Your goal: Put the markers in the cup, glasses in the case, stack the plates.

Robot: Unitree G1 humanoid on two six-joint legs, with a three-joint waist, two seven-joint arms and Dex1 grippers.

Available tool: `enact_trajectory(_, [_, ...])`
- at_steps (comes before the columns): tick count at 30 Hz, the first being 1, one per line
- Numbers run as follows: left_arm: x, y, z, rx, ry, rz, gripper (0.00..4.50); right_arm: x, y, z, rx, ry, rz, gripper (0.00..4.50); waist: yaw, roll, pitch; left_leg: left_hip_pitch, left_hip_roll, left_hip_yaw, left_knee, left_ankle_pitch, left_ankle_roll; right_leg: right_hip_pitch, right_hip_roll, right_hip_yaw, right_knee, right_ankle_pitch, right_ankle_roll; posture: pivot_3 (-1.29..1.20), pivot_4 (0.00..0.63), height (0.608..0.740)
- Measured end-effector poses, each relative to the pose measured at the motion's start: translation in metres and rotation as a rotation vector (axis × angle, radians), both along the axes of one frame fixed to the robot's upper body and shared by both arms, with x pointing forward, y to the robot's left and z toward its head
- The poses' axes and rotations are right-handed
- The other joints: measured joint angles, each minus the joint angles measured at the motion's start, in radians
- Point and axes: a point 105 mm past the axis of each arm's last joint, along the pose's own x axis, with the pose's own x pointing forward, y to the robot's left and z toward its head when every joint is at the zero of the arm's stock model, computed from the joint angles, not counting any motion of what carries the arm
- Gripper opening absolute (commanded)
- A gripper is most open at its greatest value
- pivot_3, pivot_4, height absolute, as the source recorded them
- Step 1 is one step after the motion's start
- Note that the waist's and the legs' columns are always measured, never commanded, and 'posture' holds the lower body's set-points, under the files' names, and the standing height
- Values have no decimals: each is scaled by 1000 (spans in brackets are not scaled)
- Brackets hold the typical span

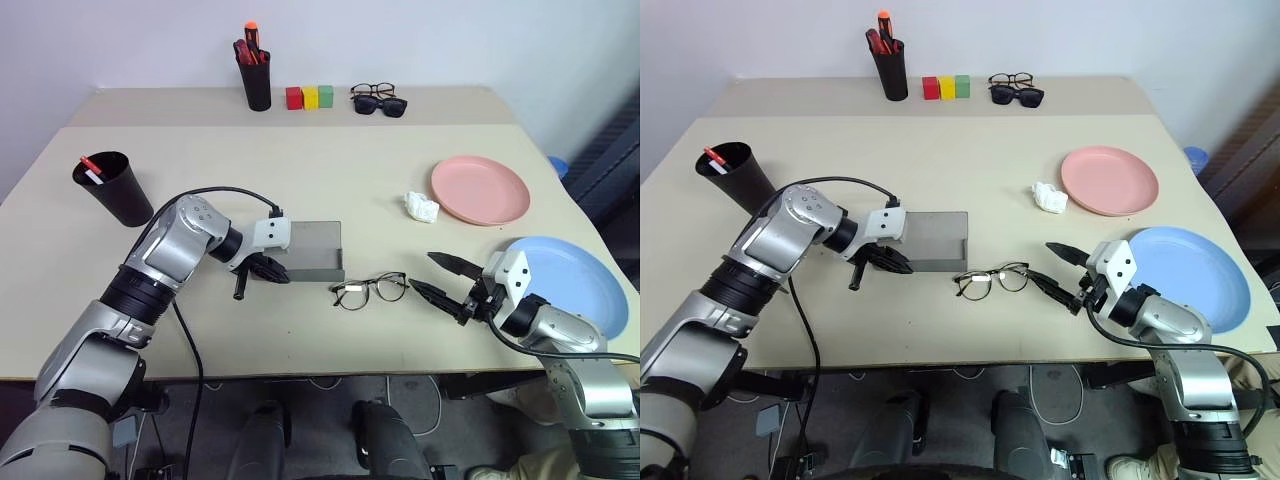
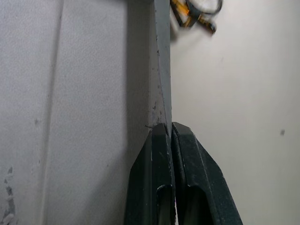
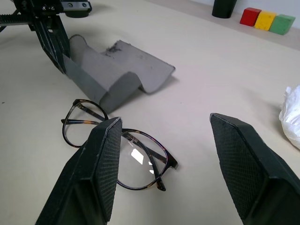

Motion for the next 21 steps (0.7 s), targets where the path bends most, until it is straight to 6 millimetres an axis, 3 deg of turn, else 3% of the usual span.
enact_trajectory(10, [6, -3, 0, -10, -8, 39, 28, 0, 1, 1, -13, 0, 11, 3045, 1, 1, 0, 1, 0, 0, 1, 0, 0, 1, 0, 0, 0, 0, 0, 0, 150, 740])
enact_trajectory(13, [8, 1, -1, 0, -15, 63, 780, -1, 1, 2, -33, 1, 26, 3045, 0, 1, 0, 1, 0, 0, 1, 0, 0, 1, 0, 0, 0, 0, 0, 0, 150, 740])
enact_trajectory(20, [8, 7, -4, 11, -22, 92, 4293, 2, 9, 7, -94, -9, 97, 3045, 0, 1, 0, 1, 0, 0, 1, 0, 0, 1, 0, 0, 1, 0, 0, 0, 150, 740])
enact_trajectory(21, [8, 6, -4, 8, -20, 97, 4453, 3, 10, 7, -98, -6, 109, 3045, 0, 1, 0, 1, 0, 0, 1, 0, 0, 1, 0, 0, 1, 0, 0, 0, 150, 740])
